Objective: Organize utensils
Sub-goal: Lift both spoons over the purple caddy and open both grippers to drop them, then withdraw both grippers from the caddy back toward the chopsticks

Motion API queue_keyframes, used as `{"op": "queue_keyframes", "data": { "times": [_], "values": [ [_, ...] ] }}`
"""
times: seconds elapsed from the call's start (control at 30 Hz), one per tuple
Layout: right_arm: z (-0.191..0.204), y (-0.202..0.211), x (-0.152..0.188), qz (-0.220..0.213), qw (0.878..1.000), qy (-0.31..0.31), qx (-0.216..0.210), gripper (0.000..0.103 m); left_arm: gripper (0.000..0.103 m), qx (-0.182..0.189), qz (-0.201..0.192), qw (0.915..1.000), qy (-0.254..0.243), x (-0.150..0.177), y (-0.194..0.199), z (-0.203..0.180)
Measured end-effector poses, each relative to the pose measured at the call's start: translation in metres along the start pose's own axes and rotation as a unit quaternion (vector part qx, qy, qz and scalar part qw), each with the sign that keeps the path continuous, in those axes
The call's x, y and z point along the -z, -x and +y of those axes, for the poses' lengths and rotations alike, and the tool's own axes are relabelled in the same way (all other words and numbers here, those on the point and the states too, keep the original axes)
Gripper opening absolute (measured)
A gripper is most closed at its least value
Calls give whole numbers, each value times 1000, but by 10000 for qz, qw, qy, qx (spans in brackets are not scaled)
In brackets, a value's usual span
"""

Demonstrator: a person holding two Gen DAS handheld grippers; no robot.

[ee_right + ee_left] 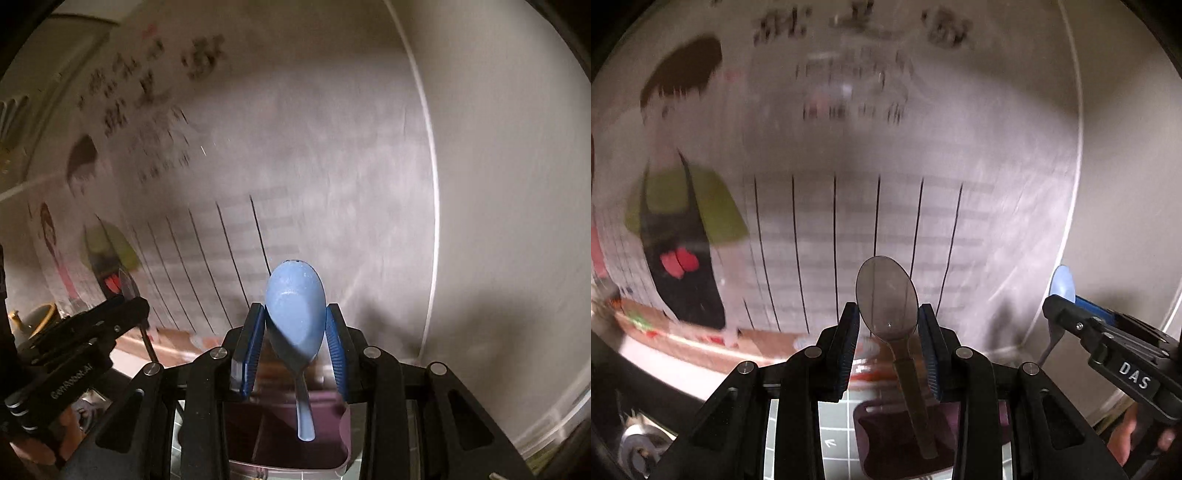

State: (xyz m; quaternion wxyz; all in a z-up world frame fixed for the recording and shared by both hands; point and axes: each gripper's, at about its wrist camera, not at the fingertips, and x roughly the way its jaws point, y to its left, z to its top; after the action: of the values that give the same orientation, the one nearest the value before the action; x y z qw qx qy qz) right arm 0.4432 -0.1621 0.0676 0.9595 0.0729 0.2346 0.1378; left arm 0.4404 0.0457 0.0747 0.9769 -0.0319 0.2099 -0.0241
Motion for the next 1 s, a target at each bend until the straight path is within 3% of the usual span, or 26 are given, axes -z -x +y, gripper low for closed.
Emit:
{"op": "queue_keyframes", "data": {
  "times": [0.2,0.53,0.6,0.73,1.0],
  "values": [
    [-5,-27,28,366,9993,79,-55,32,34,57,412,9991,-29,31,-35,-1],
    [-11,-49,77,1228,9920,107,-259,36,34,563,1336,9891,254,72,-54,1],
    [-8,-48,79,1244,9919,209,-150,42,34,588,1408,9878,325,72,-52,4],
    [0,-35,74,1105,9929,439,59,43,34,589,1345,9886,342,64,-34,2],
    [4,28,62,670,9942,577,614,56,35,468,1137,9918,361,55,33,15]
  ]
}}
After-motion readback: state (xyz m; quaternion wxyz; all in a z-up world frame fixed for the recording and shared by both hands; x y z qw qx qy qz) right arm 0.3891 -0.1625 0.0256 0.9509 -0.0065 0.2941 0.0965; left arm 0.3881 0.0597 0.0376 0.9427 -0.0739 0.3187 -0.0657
